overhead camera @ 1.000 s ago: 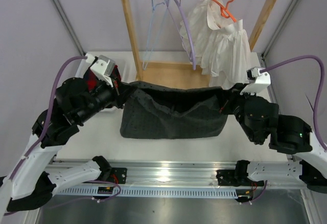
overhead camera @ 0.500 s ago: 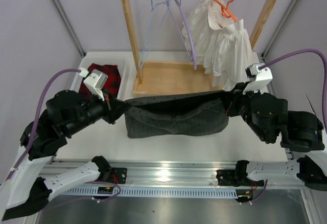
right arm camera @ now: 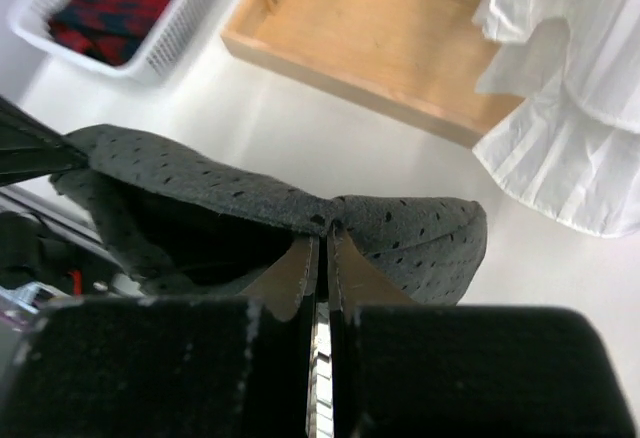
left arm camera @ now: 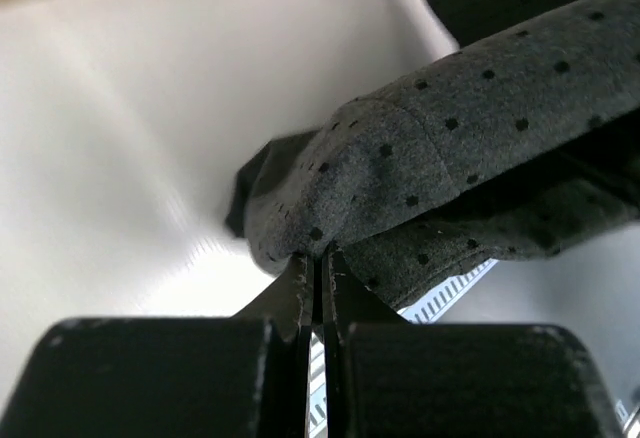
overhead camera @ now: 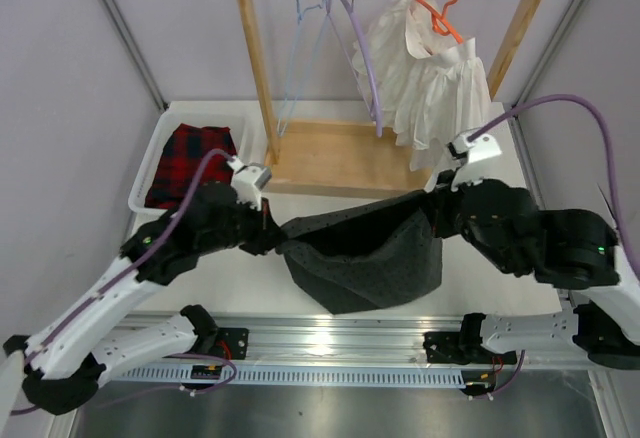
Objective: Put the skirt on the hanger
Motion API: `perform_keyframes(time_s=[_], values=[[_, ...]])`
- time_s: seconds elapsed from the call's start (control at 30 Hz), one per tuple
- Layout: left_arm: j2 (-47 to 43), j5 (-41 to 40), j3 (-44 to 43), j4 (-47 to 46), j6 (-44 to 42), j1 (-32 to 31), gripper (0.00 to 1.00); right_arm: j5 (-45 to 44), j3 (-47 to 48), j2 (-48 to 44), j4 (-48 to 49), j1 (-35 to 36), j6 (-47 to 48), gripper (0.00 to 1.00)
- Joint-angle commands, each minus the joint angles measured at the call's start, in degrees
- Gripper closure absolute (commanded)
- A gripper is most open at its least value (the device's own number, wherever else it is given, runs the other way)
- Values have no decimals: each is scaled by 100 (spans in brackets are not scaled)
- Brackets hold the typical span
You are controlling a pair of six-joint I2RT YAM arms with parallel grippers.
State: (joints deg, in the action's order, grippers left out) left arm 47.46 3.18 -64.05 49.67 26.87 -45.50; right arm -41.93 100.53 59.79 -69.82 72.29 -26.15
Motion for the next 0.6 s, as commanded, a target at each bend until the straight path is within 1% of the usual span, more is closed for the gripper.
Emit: perform_keyframes(time_s=[0.0, 0.03, 0.1, 0.13, 0.2, 0.27, 0.37, 0.47, 0.5, 0.57], values=[[394, 33, 575, -870, 380, 41, 100, -175, -655, 226, 152, -328, -101, 100], [613, 25, 656, -984, 450, 76, 100, 77, -1258, 226, 310, -504, -92, 100], [790, 121, 954, -1265, 468, 207, 100, 377, -1684, 174, 627, -995, -144, 100], [921, 87, 1026, -1354, 546, 243, 100, 483, -1964, 43, 723, -1076, -171, 100], [949, 261, 1384, -1854, 582, 339, 99, 686, -2064, -63, 891, -1156, -154, 100], [914, 639, 1833, -2388, 705, 401, 96, 739, -1924, -99, 822, -1156, -92, 100], [852, 1017, 2291, -3022, 819, 401, 90, 783, -1669, 32, 654, -1130, -48, 100], [896, 1132, 2590, -3367, 907, 401, 77, 888, -1607, 138, 628, -998, -57, 100], [905, 1150, 2626, -3446, 916, 401, 67, 854, -1616, 164, 619, -963, -100, 100], [835, 1167, 2827, -3639, 960, 401, 61, 819, -1616, 243, 584, -866, -162, 100]])
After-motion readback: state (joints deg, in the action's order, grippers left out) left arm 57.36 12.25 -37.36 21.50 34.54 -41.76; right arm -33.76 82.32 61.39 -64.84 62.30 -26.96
